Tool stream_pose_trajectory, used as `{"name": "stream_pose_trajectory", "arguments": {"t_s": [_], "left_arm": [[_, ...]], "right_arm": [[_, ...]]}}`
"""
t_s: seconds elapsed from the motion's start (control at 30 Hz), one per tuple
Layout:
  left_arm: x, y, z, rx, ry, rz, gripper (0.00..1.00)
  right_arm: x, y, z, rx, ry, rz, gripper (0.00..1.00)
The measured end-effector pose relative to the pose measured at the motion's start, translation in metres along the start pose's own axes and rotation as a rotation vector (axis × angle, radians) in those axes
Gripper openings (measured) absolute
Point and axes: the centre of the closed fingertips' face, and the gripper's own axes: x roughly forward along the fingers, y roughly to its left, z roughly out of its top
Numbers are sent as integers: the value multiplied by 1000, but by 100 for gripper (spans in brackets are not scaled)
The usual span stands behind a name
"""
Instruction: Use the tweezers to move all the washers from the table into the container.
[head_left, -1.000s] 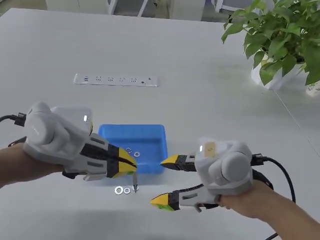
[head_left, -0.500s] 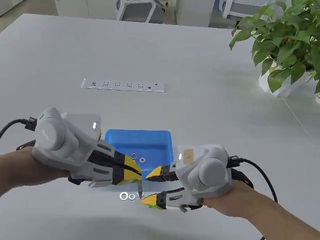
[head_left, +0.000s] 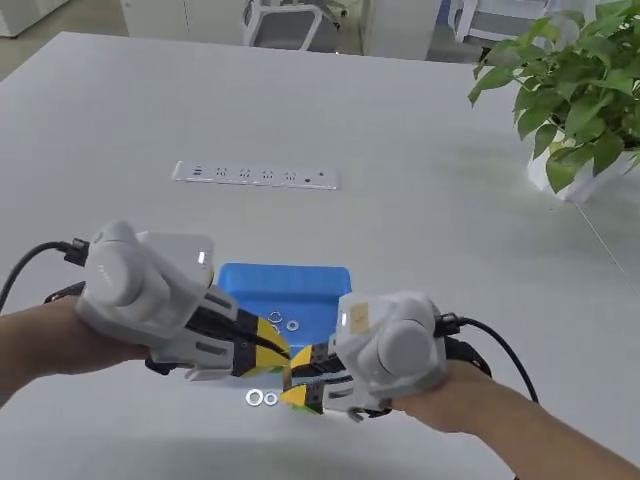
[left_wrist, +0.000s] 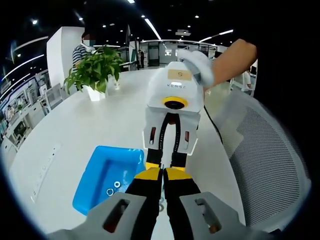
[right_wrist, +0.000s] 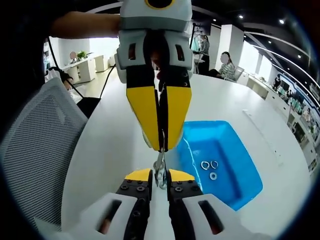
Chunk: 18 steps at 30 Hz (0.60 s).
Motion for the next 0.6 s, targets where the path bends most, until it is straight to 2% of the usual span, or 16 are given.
{"name": "stream_pose_trajectory", "arguments": {"t_s": [0.37,0.6], "left_arm": [[3,0,1,-6,3,2,5],[1,1,-3,-33,19,10,6]], "right_arm": [[-1,0,0,-31,17,1,8],[0,0,0,-30,19,8,6]]}}
